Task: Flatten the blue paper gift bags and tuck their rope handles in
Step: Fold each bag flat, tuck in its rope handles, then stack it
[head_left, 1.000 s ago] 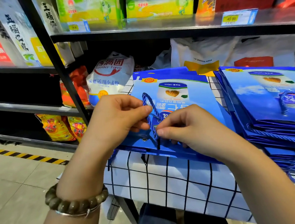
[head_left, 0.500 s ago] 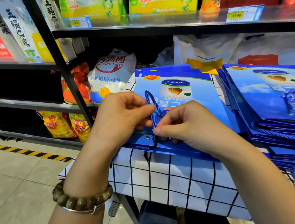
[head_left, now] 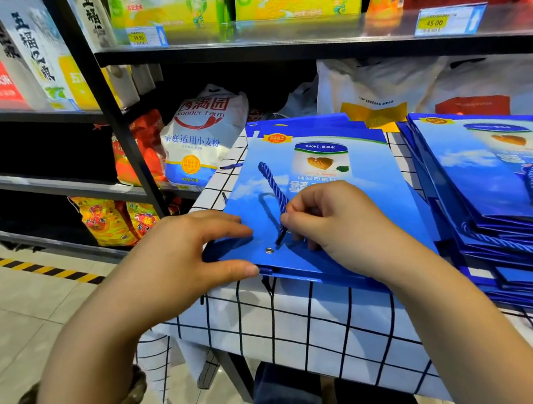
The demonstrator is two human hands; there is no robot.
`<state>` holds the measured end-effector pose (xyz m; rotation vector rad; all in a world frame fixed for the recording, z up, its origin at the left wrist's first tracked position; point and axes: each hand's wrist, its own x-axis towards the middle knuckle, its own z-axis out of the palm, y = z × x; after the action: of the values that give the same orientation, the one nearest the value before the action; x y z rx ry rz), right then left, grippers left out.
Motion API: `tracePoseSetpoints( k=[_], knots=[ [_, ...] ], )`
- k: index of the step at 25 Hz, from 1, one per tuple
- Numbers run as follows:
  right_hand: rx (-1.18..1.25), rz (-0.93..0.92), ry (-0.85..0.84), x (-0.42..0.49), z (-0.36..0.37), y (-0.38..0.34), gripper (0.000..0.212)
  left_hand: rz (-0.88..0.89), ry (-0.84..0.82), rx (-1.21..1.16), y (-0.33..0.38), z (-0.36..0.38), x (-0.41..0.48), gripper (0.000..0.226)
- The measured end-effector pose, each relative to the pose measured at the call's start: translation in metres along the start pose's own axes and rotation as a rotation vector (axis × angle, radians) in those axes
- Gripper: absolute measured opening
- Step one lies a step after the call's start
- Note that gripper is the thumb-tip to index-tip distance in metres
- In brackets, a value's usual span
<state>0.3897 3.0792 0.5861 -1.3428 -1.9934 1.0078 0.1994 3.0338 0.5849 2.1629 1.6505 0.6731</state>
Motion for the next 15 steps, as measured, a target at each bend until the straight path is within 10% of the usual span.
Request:
tracePoseSetpoints(
  k=[15],
  knots=[
    [-0.342, -0.112, -0.136, 0.002, 0.003, -0.010, 0.026, 0.063, 0.116, 0.386, -0.026, 0.020, 0.012, 0.019]
  ],
)
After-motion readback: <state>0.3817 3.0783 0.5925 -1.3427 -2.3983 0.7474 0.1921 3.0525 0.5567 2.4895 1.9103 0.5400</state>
